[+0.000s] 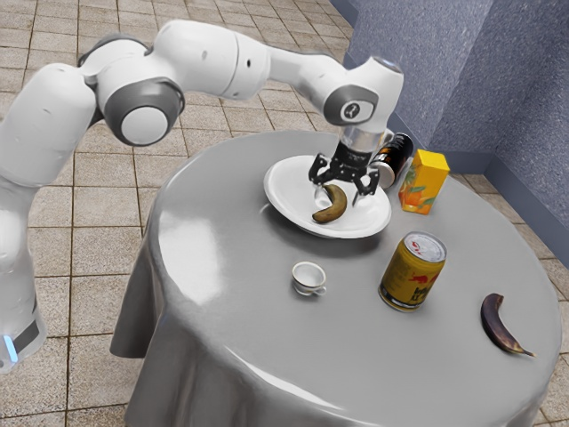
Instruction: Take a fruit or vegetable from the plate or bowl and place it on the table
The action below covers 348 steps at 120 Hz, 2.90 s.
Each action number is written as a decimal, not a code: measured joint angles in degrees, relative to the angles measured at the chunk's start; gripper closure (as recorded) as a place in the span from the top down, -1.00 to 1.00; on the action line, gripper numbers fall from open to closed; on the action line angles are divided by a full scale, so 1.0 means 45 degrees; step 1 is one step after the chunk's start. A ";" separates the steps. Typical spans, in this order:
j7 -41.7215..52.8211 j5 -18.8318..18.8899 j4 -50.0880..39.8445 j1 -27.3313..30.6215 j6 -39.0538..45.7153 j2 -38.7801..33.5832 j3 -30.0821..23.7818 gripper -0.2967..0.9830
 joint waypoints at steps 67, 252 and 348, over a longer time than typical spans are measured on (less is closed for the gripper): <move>0.0127 0.0467 -0.0148 0.0000 0.0087 -0.0011 -0.0004 -0.21; 0.0061 0.0732 -0.0877 -0.0053 -0.3647 -0.3654 -0.0024 -0.36; -0.0122 0.1049 -0.5419 -0.0084 -0.3018 -0.5671 -0.0092 -0.34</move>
